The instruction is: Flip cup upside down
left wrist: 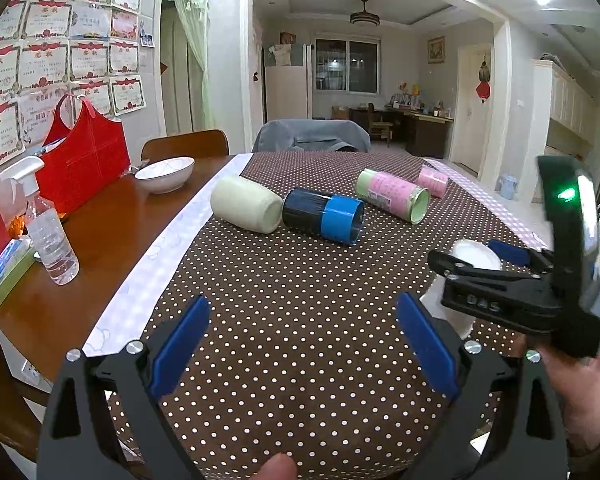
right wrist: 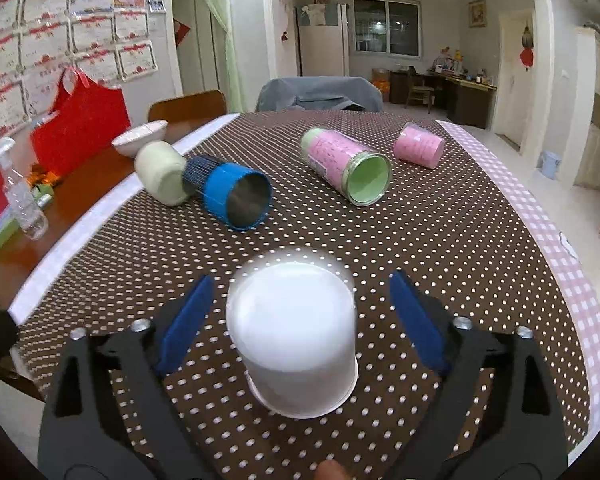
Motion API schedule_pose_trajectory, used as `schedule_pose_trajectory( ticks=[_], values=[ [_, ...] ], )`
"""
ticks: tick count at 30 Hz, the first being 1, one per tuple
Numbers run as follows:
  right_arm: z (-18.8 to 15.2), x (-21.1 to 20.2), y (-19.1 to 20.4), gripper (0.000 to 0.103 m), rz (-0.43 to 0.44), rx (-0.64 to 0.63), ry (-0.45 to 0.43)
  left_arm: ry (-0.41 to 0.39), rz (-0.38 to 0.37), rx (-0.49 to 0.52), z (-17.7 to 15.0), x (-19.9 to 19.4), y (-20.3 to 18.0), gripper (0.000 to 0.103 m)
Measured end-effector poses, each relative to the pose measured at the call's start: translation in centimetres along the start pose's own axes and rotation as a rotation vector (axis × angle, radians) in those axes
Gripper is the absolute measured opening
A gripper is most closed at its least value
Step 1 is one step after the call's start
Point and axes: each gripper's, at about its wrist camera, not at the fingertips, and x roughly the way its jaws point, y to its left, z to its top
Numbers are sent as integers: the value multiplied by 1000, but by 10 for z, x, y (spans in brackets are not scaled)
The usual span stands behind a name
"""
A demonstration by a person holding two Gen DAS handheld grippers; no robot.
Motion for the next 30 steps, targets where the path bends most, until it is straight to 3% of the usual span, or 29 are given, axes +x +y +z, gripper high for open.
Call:
schedule_pose_trajectory(
  ticks=[19,30],
  values=[
    [21,-75,-35,97,76,174,-75,-49,-12,35,18,-32,-23,93],
    [27,-131,-41,97,50,183,-150,-103,-15,53,28,-69,-37,93]
  ],
)
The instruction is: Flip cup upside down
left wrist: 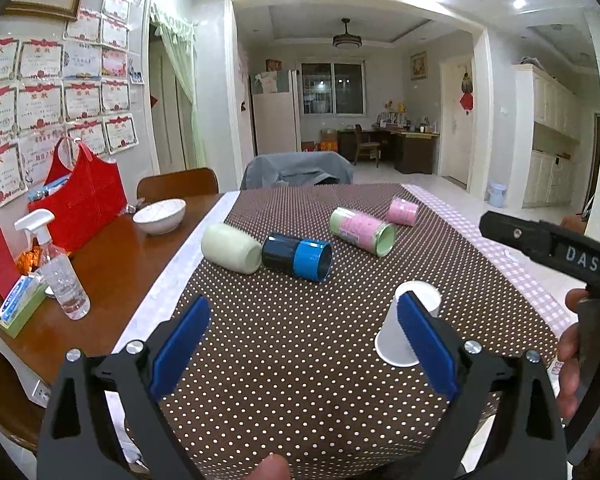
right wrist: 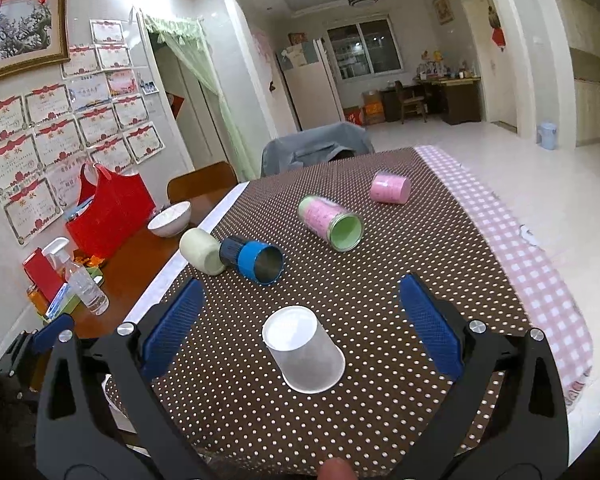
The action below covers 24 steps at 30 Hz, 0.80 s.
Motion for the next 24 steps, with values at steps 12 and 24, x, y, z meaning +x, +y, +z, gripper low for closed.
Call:
schedule_pose_trajectory(
  ticks=[12,24],
  values=[
    [-13,-58,19,97,-91,-107,-118,-77,15,-9,13,-38,-3,93],
    [-16,-70,27,97,-120,-129,-148,-114,43,-49,15,-54,-2,93]
  ],
)
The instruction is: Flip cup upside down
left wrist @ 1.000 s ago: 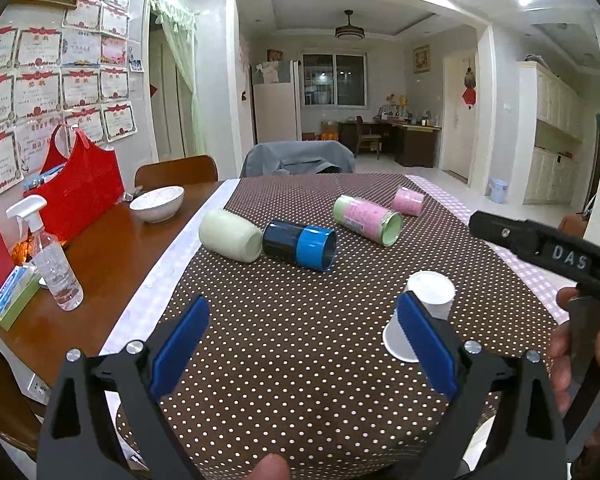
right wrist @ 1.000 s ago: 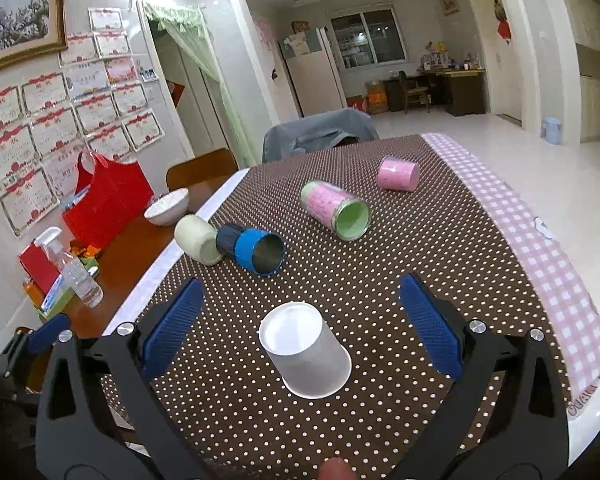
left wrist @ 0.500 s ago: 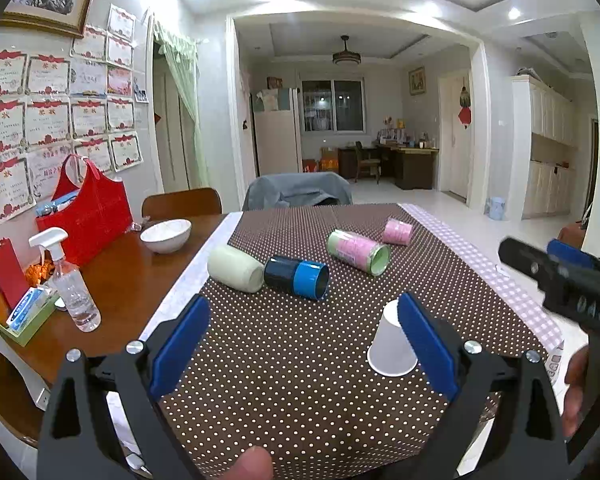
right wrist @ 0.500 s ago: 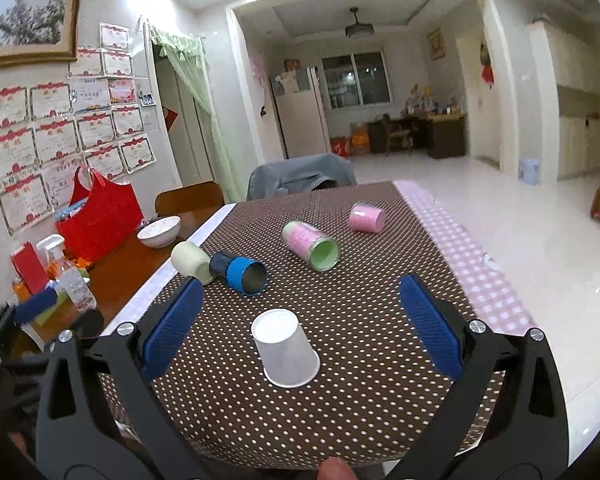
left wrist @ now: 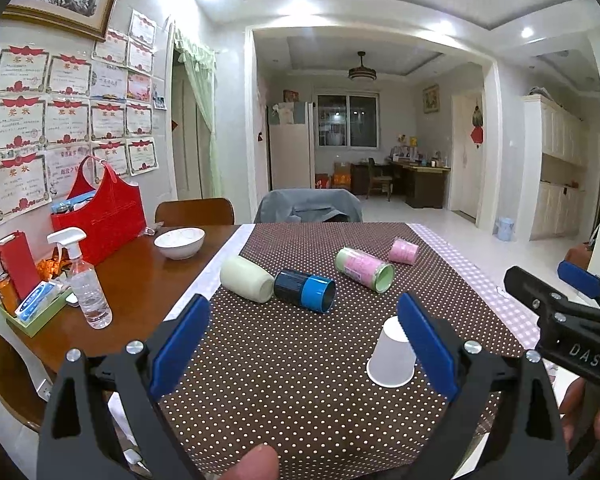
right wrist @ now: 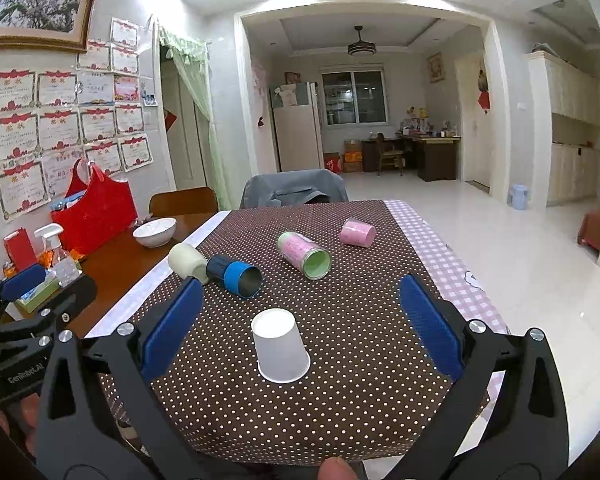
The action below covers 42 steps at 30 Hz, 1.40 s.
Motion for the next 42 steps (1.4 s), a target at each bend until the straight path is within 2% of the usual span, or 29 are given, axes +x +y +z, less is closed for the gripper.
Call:
schedule_pose_trajectory(
  ticks=[16,42],
  values=[
    [0,-9,5,97,-3,-18,-21,-36,6,-3,2,-14,-3,93],
    [1,-7,6,97,7,-15,-12,-44,5,-10,3,-18,-4,93]
  ],
)
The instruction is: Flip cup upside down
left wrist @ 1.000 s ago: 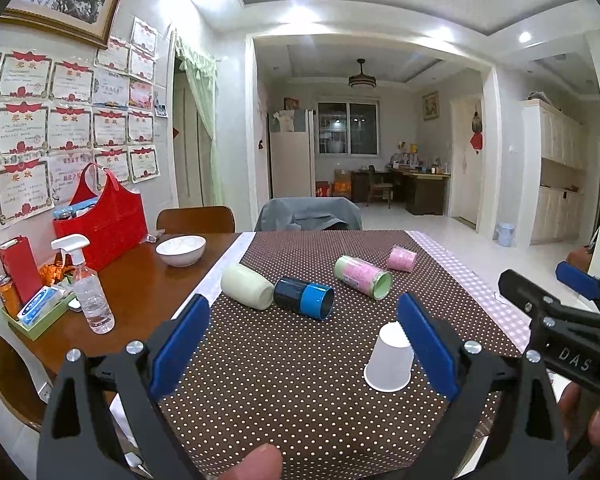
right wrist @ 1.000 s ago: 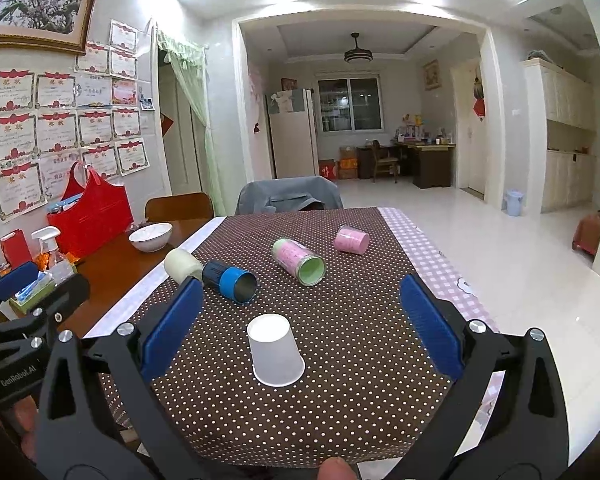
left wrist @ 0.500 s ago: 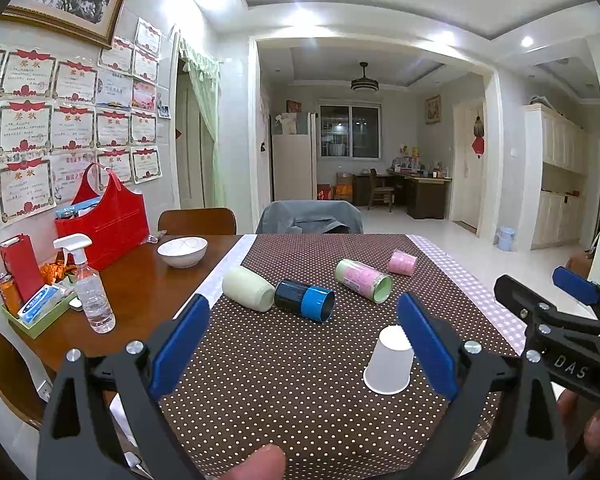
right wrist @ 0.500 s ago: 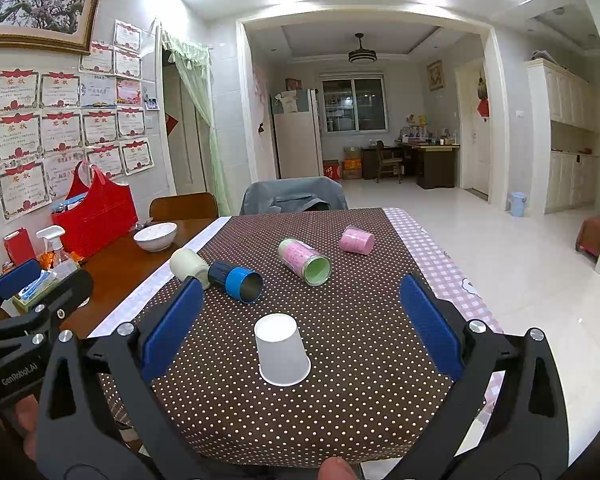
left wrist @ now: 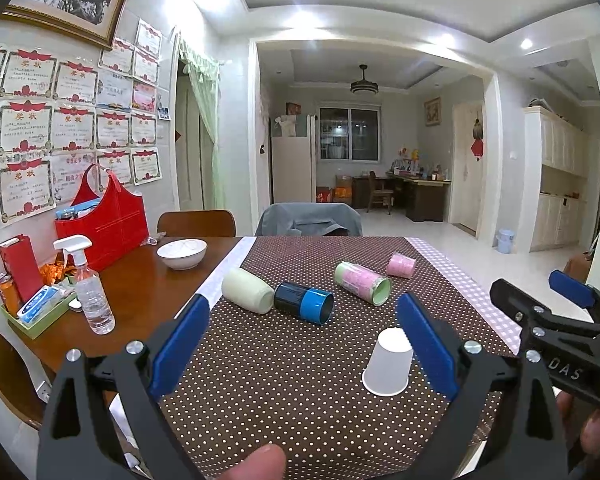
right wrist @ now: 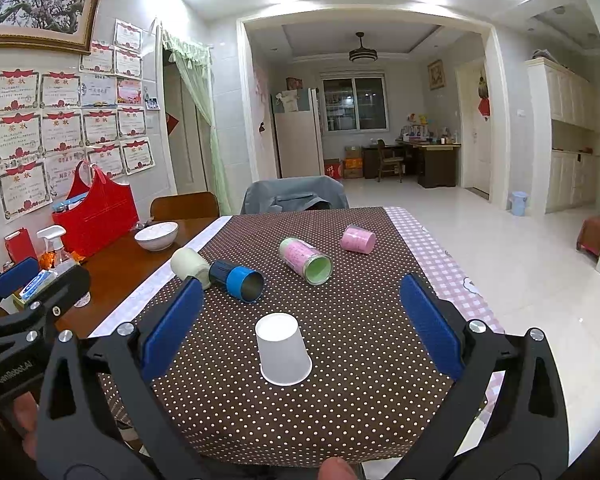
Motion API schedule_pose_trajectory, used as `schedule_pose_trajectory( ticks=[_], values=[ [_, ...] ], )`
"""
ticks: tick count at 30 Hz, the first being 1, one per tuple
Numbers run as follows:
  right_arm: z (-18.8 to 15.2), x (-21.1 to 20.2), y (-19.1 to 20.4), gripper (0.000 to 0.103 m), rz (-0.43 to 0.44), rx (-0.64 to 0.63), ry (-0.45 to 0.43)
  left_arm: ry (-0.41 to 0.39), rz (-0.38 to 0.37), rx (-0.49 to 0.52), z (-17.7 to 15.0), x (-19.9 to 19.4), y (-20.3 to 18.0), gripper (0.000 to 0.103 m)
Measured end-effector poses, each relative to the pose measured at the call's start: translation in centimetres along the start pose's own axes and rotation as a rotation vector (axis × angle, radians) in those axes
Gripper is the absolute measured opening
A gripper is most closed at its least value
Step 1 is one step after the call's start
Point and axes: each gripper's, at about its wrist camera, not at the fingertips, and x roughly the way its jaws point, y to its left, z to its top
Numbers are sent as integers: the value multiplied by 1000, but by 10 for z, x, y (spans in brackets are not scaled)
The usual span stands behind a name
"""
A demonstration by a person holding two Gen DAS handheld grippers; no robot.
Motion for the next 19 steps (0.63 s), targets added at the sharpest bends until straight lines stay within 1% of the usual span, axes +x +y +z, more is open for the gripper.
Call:
schedule_pose_trajectory(
  ticks=[4,9,19],
  values=[
    [0,0,0,97,-1,0,-1,-2,3,7,1,0,-2,93],
    [1,1,1,97,3,0,4,-14,-24,-6,0,-2,1,93],
    [1,1,0,97,8,7,8,-2,23,-5,0,0,2,93]
  ],
)
